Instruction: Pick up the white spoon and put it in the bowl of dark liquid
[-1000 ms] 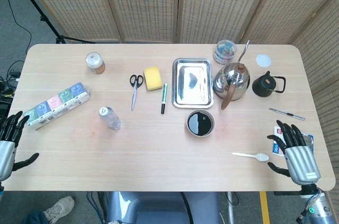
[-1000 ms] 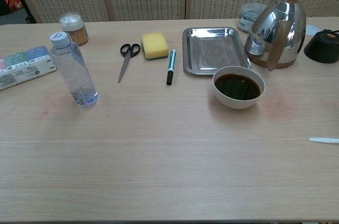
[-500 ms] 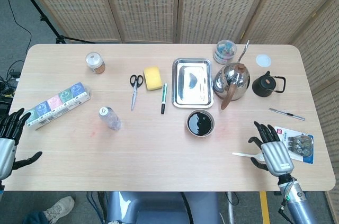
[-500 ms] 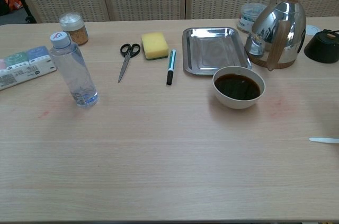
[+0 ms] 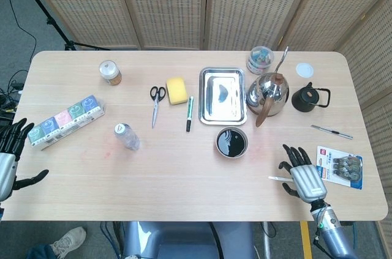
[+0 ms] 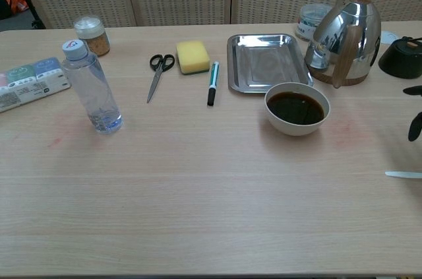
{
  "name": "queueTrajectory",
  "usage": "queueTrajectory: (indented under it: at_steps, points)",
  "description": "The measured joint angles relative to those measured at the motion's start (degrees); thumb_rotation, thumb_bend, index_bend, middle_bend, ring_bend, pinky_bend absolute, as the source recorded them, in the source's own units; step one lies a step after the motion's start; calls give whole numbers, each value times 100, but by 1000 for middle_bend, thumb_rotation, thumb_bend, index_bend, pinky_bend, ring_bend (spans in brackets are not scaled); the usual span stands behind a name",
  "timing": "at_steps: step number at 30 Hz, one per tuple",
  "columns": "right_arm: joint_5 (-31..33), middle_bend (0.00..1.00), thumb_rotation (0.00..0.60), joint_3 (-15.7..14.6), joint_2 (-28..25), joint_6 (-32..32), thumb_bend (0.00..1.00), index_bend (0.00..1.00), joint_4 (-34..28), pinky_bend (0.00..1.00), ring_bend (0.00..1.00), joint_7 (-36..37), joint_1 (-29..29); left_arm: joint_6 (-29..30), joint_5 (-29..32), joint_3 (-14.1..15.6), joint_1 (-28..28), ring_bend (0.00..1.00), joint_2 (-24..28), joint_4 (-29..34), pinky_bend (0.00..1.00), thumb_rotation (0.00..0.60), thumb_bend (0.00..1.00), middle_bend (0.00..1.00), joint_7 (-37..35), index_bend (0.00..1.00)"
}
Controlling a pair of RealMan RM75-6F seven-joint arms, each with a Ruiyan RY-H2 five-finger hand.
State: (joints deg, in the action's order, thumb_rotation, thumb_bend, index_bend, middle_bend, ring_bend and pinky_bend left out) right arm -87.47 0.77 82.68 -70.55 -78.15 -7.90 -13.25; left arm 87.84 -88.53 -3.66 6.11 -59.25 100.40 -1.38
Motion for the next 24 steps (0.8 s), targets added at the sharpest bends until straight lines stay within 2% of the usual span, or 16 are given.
queueTrajectory:
  at_steps: [10, 15, 24]
  points:
    - [128, 0, 600, -45, 276, 302, 314, 408, 356, 0, 0, 108, -155, 57, 18, -8, -36, 0, -25, -31, 0, 600, 0, 0, -50, 20]
    - [215, 0, 600, -36, 352, 471, 390, 419, 422, 0, 0, 198, -239, 66, 14, 3, -48, 0, -50, -32, 0, 600, 0, 0, -11, 19]
    - [336, 0, 600, -11, 418, 593, 388, 468, 520, 0, 0, 260, -323, 45, 59, -16, -37, 0, -101, -29, 0, 600, 0, 0, 62, 20]
